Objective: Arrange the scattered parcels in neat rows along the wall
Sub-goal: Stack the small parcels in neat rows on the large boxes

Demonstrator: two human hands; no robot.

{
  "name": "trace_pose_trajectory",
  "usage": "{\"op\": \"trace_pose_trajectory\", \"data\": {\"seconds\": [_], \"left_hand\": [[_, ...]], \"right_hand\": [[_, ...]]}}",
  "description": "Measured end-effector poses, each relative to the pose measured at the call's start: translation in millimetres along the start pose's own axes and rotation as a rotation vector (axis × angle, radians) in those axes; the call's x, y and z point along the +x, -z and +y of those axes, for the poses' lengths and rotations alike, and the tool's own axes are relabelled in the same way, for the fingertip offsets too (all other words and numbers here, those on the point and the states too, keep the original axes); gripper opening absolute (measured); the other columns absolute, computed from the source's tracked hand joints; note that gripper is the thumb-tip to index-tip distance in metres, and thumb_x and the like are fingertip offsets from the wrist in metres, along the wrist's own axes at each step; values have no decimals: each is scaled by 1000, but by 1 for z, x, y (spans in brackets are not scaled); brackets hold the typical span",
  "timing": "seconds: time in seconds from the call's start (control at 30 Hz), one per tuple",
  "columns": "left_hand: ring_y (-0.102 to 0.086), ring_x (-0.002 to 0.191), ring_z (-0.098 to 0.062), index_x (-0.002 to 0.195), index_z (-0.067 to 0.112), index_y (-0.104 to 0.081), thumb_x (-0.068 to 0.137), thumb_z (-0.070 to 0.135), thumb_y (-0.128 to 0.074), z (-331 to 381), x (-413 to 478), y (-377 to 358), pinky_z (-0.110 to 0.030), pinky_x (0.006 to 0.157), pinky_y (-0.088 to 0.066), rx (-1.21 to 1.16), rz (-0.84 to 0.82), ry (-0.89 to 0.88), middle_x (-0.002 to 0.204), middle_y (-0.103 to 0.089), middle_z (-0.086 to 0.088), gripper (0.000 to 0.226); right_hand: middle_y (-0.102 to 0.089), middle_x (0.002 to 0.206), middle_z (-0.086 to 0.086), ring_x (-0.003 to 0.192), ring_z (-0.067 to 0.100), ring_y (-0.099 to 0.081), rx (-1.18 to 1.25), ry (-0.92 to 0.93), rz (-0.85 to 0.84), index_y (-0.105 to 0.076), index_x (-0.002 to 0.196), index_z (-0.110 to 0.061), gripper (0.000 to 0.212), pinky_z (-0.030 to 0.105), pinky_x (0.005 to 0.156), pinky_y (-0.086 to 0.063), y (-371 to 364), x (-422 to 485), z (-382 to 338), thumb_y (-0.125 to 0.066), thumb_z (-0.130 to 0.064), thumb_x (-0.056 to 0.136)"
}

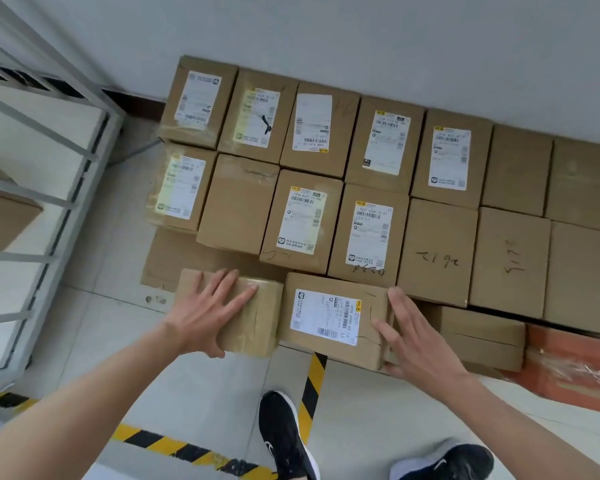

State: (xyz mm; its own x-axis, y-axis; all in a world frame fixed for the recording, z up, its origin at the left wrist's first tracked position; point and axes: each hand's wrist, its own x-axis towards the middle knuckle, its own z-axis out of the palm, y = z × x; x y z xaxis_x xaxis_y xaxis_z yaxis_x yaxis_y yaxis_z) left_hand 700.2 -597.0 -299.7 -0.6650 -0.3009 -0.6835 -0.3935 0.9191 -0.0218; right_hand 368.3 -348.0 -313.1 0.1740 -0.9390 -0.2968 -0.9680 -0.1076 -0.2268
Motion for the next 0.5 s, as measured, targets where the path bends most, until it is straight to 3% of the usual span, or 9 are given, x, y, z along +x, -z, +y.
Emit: {"op": "trace_pose_trajectory", "data": {"seconds": [0.13,0.3,0.4,0.5], "left_hand": [[-3,147,-40,138,26,45,58,80,-65,0,3,-6,-57,114,-13,-33,10,10,159,1,-24,146],[-31,137,-50,153,20,-3,38,67,-86,11,11,7,-70,102,-32,-15,89,27,149,-30,-33,150],[-17,143,-47,154,24,13,44,70,-82,21,27,10,-71,107,-23,-11,36,57,156,-17,-31,153],[1,147,-43,143,27,37,56,77,-71,42,44,8,-67,112,-9,40,8,47,160,2,-25,148]], "right_hand": [[-15,151,37,143,51,-19,-36,-49,43,-30,129,-10,96,60,112,-24,-14,-10,-2,-88,-45,61],[-12,155,34,144,49,-15,-69,-161,-6,-37,127,-4,88,59,113,-21,-20,-24,1,-88,-36,63],[-10,158,31,146,48,-11,-45,-253,-84,-27,142,-8,105,61,117,-16,-23,-27,-2,-87,-41,62],[-3,159,28,147,47,-4,-33,-213,-140,-10,152,-18,114,63,117,-7,-27,-22,-8,-79,-54,69]]}}
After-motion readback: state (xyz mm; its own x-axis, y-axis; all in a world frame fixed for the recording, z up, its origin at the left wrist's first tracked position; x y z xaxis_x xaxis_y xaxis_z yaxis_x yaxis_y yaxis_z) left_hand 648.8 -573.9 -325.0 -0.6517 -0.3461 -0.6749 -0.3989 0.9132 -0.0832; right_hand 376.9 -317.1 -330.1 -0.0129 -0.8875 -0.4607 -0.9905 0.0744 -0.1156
